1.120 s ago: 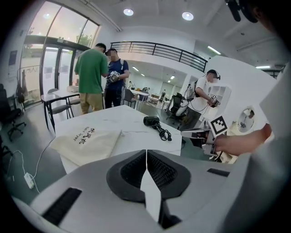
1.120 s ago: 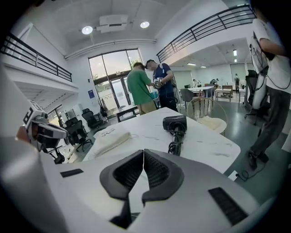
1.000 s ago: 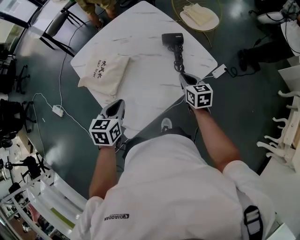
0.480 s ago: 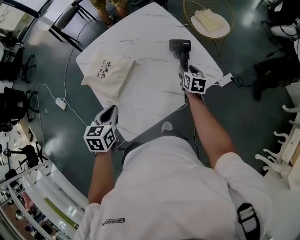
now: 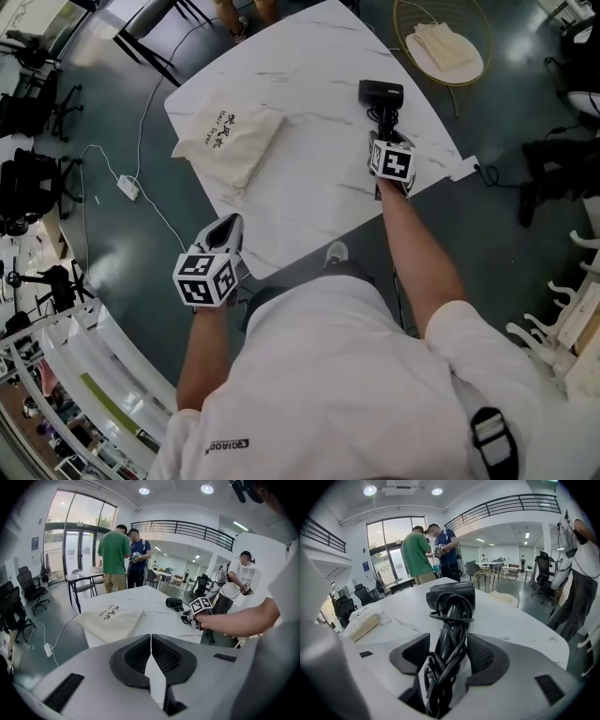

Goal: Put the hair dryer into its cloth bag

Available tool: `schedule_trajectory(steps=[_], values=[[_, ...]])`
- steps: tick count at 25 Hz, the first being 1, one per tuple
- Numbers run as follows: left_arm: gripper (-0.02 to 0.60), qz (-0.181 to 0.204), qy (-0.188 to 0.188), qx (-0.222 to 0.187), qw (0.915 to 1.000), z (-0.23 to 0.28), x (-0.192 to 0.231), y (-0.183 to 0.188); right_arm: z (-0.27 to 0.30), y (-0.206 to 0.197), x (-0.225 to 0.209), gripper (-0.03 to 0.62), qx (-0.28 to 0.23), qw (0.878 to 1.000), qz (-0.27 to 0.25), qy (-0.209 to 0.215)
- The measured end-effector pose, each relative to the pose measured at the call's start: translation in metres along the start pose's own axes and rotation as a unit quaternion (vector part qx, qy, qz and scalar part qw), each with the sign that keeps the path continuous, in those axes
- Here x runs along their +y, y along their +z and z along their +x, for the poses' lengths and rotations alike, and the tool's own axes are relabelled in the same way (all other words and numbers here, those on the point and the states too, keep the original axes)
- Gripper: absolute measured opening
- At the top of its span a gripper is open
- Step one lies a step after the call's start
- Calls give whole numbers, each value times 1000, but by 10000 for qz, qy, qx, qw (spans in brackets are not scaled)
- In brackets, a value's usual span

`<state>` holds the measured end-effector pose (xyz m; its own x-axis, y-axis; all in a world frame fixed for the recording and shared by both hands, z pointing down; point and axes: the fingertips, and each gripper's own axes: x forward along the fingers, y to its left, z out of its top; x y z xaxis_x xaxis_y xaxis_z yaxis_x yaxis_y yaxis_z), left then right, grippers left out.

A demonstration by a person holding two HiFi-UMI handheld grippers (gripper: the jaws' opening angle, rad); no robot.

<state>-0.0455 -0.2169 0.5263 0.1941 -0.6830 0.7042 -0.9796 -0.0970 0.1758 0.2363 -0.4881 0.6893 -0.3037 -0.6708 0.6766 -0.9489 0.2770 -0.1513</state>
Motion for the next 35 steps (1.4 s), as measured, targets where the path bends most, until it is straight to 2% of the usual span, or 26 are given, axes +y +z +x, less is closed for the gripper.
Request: schedule_trajectory(steps=[4,8,18,23,29,35], values=[[34,27,62,72,10000,-1,-4,-1,13,-11,-4,284,148,9993,-312,-106],[34,-19,149,120,9998,-6,4,-5,12,-11,0,288,43,9972,-657,-350],[34,76,118,68,9999,-16,6,-10,17,-15,1,283,67,9979,-575,-281],[34,99,-24,110,9999,-17,6,-20,10,-13,-2,257,169,9990,-377,-193],[34,324,-337,169,9988,-18,10,-23,-3,-8,0,241,274,9995,-140,-27],[34,532,-593,-14,9968,-21,24,-6,-30,-12,10,235,162,9966,728,351]])
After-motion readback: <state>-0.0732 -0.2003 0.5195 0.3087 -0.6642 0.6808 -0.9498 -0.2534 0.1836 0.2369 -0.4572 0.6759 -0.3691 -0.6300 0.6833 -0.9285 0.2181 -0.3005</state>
